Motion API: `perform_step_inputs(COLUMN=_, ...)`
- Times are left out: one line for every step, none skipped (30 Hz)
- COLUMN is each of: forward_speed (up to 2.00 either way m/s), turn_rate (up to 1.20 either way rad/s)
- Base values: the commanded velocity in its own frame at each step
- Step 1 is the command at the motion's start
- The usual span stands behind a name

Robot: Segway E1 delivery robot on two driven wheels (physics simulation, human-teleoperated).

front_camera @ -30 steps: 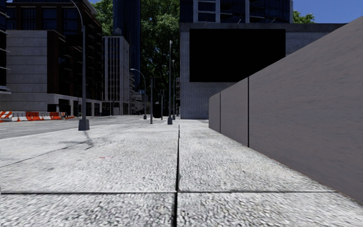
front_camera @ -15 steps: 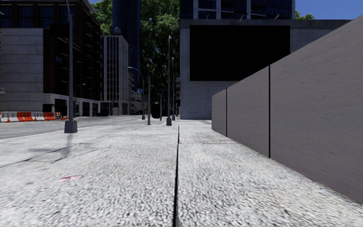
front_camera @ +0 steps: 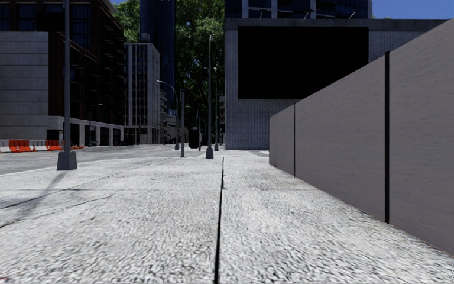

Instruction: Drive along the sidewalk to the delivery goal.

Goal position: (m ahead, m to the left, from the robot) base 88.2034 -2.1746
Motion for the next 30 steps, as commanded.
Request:
perform_step_inputs(forward_speed=2.0, turn_rate=0.0)
perform_step_inputs(forward_speed=2.0, turn_rate=0.0)
perform_step_inputs(forward_speed=2.0, turn_rate=0.0)
perform_step_inputs(forward_speed=2.0, turn_rate=0.0)
perform_step_inputs(forward_speed=2.0, turn_rate=0.0)
perform_step_inputs(forward_speed=2.0, turn_rate=0.0)
perform_step_inputs(forward_speed=2.0, turn_rate=0.0)
perform_step_inputs(forward_speed=2.0, turn_rate=0.0)
perform_step_inputs(forward_speed=2.0, turn_rate=0.0)
perform_step_inputs(forward_speed=2.0, turn_rate=0.0)
perform_step_inputs(forward_speed=2.0, turn_rate=0.0)
perform_step_inputs(forward_speed=2.0, turn_rate=0.0)
perform_step_inputs(forward_speed=2.0, turn_rate=0.0)
perform_step_inputs(forward_speed=2.0, turn_rate=0.0)
perform_step_inputs(forward_speed=2.0, turn_rate=0.0)
perform_step_inputs(forward_speed=2.0, turn_rate=0.0)
perform_step_inputs(forward_speed=2.0, turn_rate=0.0)
perform_step_inputs(forward_speed=2.0, turn_rate=0.0)
perform_step_inputs(forward_speed=2.0, turn_rate=0.0)
perform_step_inputs(forward_speed=2.0, turn_rate=0.0)
perform_step_inputs(forward_speed=2.0, turn_rate=0.0)
perform_step_inputs(forward_speed=2.0, turn_rate=0.0)
perform_step_inputs(forward_speed=2.0, turn_rate=0.0)
perform_step_inputs(forward_speed=2.0, turn_rate=0.0)
perform_step_inputs(forward_speed=2.0, turn_rate=0.0)
perform_step_inputs(forward_speed=2.0, turn_rate=0.0)
perform_step_inputs(forward_speed=2.0, turn_rate=0.0)
perform_step_inputs(forward_speed=2.0, turn_rate=0.0)
perform_step_inputs(forward_speed=2.0, turn_rate=0.0)
perform_step_inputs(forward_speed=2.0, turn_rate=0.0)
